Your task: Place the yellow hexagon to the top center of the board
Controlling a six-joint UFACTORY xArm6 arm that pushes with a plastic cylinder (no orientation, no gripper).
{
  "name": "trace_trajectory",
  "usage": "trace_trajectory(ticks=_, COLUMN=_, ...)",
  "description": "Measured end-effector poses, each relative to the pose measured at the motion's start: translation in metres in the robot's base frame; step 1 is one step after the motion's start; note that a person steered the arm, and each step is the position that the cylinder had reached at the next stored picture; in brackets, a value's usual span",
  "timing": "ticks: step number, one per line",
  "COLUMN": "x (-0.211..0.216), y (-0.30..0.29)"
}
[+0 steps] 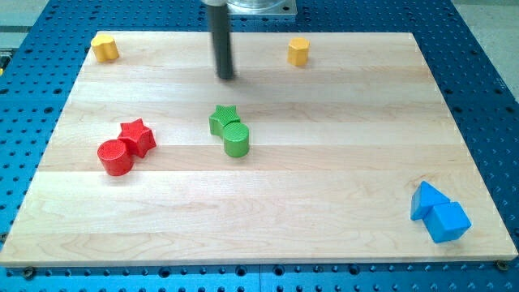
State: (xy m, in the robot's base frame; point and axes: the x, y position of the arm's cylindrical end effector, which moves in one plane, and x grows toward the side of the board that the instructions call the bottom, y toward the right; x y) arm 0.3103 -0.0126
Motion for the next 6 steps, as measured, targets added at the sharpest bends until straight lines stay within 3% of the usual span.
trace_trajectory(ticks=1, x=-0.002, y=0.073)
trace_trajectory(ticks=3, x=-0.049, y=0.142)
trace_trajectory(ticks=5, x=-0.042, y=0.009)
trace_trajectory(ticks=6, x=-0.045, y=0.064)
